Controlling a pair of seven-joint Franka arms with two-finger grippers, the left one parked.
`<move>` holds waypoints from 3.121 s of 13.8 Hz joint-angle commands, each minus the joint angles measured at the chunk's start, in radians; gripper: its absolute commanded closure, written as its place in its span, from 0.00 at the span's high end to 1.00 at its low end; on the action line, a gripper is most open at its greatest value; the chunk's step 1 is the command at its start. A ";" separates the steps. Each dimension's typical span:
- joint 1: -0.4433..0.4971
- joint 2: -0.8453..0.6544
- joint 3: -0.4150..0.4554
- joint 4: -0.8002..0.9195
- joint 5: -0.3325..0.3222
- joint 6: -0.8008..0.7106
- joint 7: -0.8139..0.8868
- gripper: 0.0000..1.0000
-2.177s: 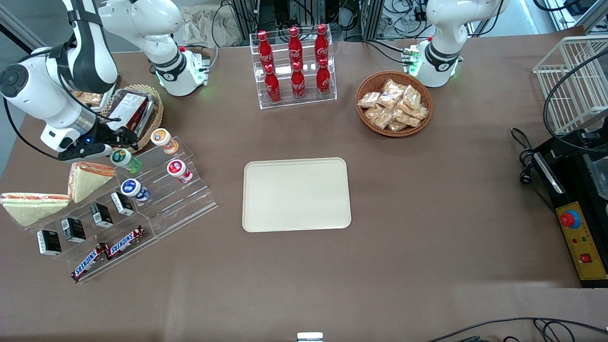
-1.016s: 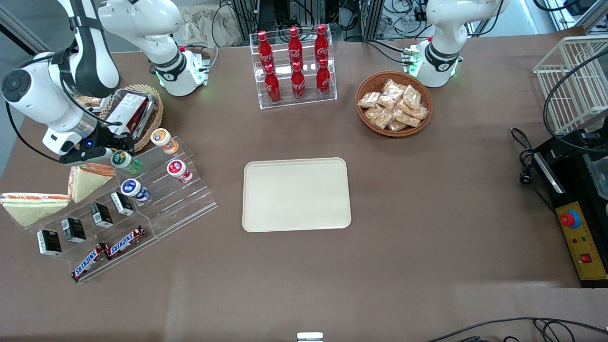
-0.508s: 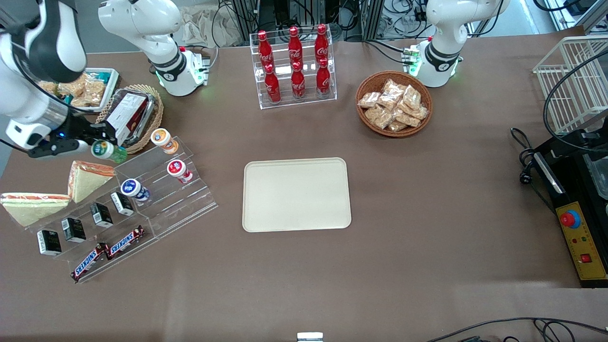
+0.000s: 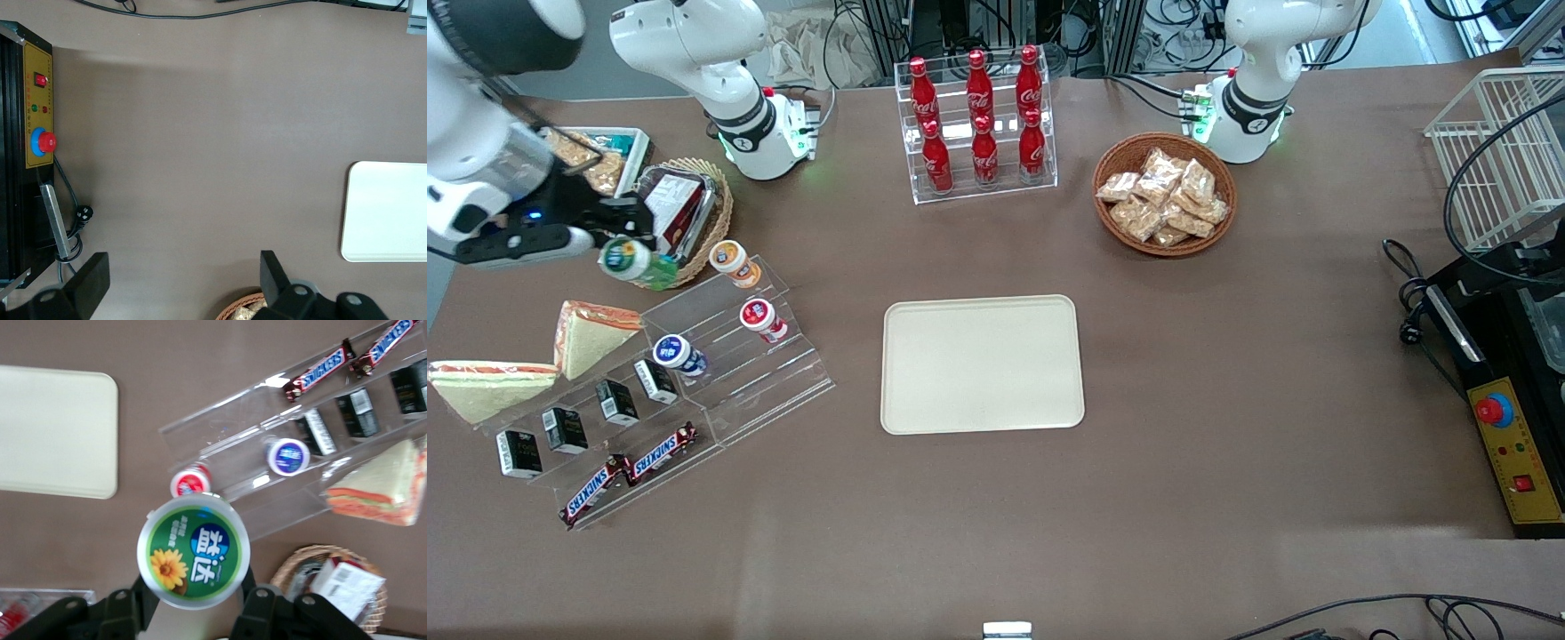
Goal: Place green gum on tray
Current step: 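Lift the green-label bottle out of the rack with the right gripper, then carry the green-label bottle over the cream tray's corner, then lower the bottle onto the tray and open the right gripper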
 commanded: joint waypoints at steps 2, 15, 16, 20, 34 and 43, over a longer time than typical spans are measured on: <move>0.219 0.127 -0.008 0.139 0.022 0.001 0.339 0.40; 0.592 0.431 -0.012 -0.171 -0.107 0.740 1.058 0.40; 0.592 0.443 -0.012 -0.203 -0.108 0.792 1.059 0.40; 0.583 0.505 -0.015 -0.283 -0.108 0.955 1.061 0.40; 0.572 0.580 -0.058 -0.263 -0.113 1.029 1.055 1.00; 0.569 0.444 -0.060 0.045 -0.102 0.513 0.894 1.00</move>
